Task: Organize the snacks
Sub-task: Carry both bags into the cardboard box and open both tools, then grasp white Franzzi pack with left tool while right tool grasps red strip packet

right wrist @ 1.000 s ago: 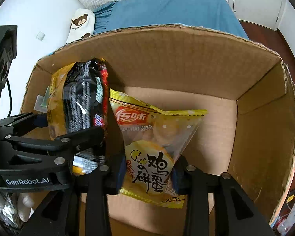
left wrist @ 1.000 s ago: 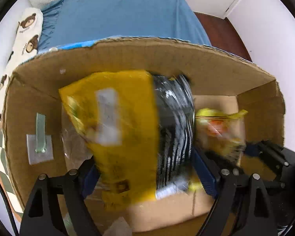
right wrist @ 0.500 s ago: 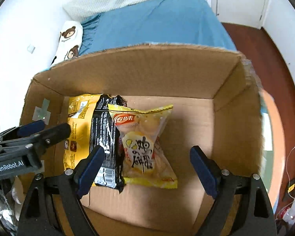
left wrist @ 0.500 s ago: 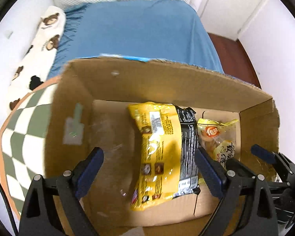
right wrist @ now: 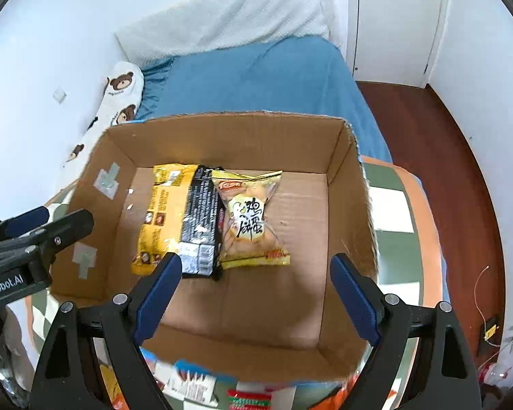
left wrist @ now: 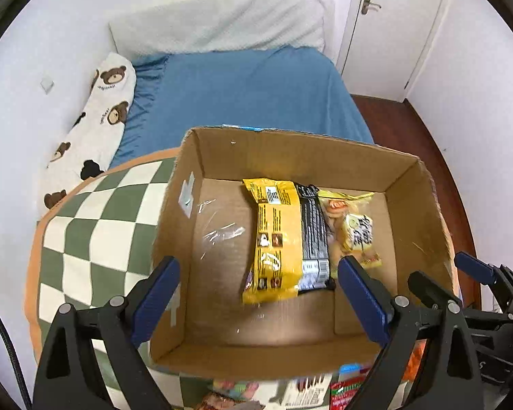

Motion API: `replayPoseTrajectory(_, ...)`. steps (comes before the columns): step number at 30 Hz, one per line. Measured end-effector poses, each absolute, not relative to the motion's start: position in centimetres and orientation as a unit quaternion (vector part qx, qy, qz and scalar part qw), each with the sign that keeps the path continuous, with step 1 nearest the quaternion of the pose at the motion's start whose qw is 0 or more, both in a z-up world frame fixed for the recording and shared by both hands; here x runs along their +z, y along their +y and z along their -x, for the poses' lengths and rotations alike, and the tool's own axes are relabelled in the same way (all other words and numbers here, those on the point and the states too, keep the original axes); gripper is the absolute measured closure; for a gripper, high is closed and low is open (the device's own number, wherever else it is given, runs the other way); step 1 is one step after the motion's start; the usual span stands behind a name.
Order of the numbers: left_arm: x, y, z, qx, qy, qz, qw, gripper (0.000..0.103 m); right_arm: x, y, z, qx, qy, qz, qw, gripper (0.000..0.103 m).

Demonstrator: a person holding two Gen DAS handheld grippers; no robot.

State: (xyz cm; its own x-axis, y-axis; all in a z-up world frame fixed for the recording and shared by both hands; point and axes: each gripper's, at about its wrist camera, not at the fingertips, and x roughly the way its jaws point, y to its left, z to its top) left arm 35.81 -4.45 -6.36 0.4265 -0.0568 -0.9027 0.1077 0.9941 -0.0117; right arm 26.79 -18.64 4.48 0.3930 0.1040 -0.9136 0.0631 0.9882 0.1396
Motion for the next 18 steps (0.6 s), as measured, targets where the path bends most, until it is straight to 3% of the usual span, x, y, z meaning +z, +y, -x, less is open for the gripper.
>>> replayPoseTrajectory(9, -2.7, -4.1, -30.5, -0.056, 0.5, -0.021, 0.864, 0.009, 9.2, -18.1, -21.8, 0.007, 0.512, -0.091, 0.854, 0.012)
replayPoseTrajectory(18, -2.8, -2.9, -27.6, -0.057, 0.507, -0.008, 0.86, 0.005, 11.3, -17.2, -17.6, 0.017, 0.503, -0.111, 0.857, 0.012)
